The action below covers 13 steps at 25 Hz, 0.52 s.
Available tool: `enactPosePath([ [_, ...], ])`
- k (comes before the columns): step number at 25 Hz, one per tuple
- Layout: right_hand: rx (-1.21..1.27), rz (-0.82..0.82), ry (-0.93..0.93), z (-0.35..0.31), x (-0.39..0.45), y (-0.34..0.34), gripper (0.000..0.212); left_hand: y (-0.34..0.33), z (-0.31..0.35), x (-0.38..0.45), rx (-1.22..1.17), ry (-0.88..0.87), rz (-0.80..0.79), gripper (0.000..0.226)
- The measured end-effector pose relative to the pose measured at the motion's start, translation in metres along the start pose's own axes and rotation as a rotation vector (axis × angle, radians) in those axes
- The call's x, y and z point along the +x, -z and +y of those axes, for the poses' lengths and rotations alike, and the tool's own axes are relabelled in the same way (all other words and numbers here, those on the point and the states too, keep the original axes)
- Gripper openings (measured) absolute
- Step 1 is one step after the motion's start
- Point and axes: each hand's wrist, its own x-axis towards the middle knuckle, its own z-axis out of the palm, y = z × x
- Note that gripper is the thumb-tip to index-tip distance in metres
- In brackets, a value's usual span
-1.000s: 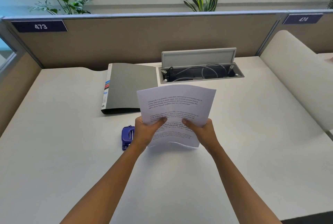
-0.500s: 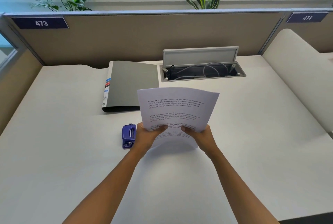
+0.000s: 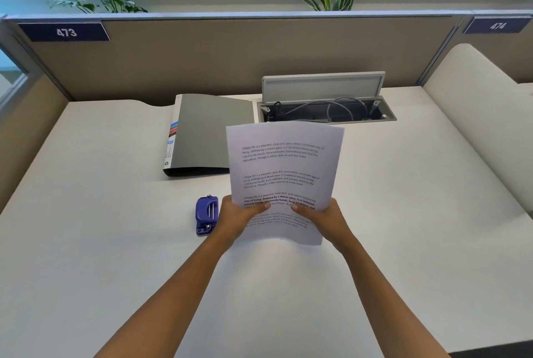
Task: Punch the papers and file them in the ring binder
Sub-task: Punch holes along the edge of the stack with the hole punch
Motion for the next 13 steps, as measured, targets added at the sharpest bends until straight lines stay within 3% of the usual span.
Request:
enactPosePath([
  [8,-0.102,-0.034,-0.188,0.029,0.011,0.004,0.026,0.019,-0.022,0.005,0.164,0.304,-0.029,0.045],
  [13,-0.136,-0.039,-0.196,0.049,0.009,-0.004,0.025,0.026,-0.027,0.000,0.342,0.205,0.060,0.032],
])
